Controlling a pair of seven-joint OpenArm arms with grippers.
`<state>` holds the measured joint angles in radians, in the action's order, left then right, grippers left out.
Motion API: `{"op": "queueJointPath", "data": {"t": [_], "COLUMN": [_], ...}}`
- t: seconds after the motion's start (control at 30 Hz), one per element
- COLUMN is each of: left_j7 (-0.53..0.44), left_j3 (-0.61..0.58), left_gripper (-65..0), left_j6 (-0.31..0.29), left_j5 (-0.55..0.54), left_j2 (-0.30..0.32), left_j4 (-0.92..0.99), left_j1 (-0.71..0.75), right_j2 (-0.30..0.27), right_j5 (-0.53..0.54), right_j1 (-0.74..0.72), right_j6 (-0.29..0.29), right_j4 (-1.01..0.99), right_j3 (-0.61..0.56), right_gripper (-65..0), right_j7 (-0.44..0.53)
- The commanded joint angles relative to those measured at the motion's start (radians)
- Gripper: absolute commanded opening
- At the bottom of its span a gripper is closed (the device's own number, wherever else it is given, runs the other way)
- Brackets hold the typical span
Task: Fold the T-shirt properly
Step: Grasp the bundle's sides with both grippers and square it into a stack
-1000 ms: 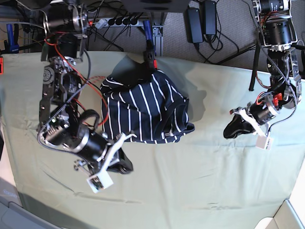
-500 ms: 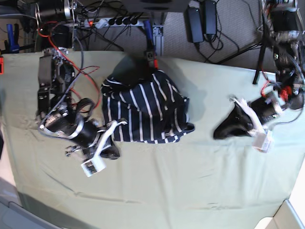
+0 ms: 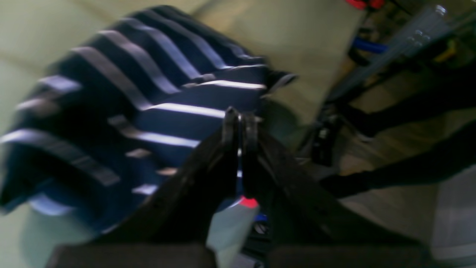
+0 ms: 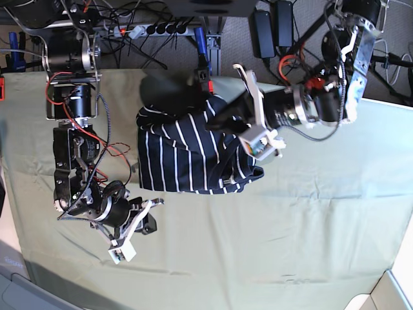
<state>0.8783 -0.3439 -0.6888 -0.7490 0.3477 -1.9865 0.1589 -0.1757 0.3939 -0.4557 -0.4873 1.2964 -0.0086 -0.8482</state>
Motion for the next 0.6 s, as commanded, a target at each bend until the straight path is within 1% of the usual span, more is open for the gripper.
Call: {"op": "queueJointPath", "data": {"t": [0.0, 0.13, 0.27, 0.33, 0.47, 0.57], "left_j7": [-0.023, -0.047, -0.148, -0.19, -0.198, -0.198], "left_j3": [-0.011, -0.076, -0.078, -0.068, -0.066, -0.066], "left_gripper": [-63.5, -63.5, -63.5, -63.5, -63.5, -63.5], "left_j6": [-0.009, -0.009, -0.009, -0.009, -0.009, -0.009], "left_j5": [-0.005, 0.062, 0.139, 0.144, 0.153, 0.203], "left_j2": [-0.002, -0.002, -0.002, -0.002, -0.002, -0.002], "left_j4": [-0.013, 0.008, 0.098, 0.144, 0.209, 0.261], "left_j1": [-0.009, -0.009, -0.012, -0.02, -0.061, -0.093], "right_j2": [-0.003, -0.001, -0.001, -0.001, -0.002, -0.008], "right_j5": [0.011, 0.01, 0.005, -0.002, -0.034, -0.039], "right_j1": [-0.031, -0.031, -0.031, -0.031, -0.031, -0.031], "right_j6": [-0.056, -0.056, -0.056, -0.056, -0.056, -0.056], "right_j4": [0.005, -0.007, -0.011, -0.011, -0.011, -0.012], "right_j3": [-0.002, -0.028, -0.083, -0.122, -0.203, -0.246], "right_gripper": [-65.0, -65.0, -65.0, -65.0, -65.0, -65.0], "right_j7": [0.023, 0.022, 0.022, 0.022, 0.023, 0.021]}}
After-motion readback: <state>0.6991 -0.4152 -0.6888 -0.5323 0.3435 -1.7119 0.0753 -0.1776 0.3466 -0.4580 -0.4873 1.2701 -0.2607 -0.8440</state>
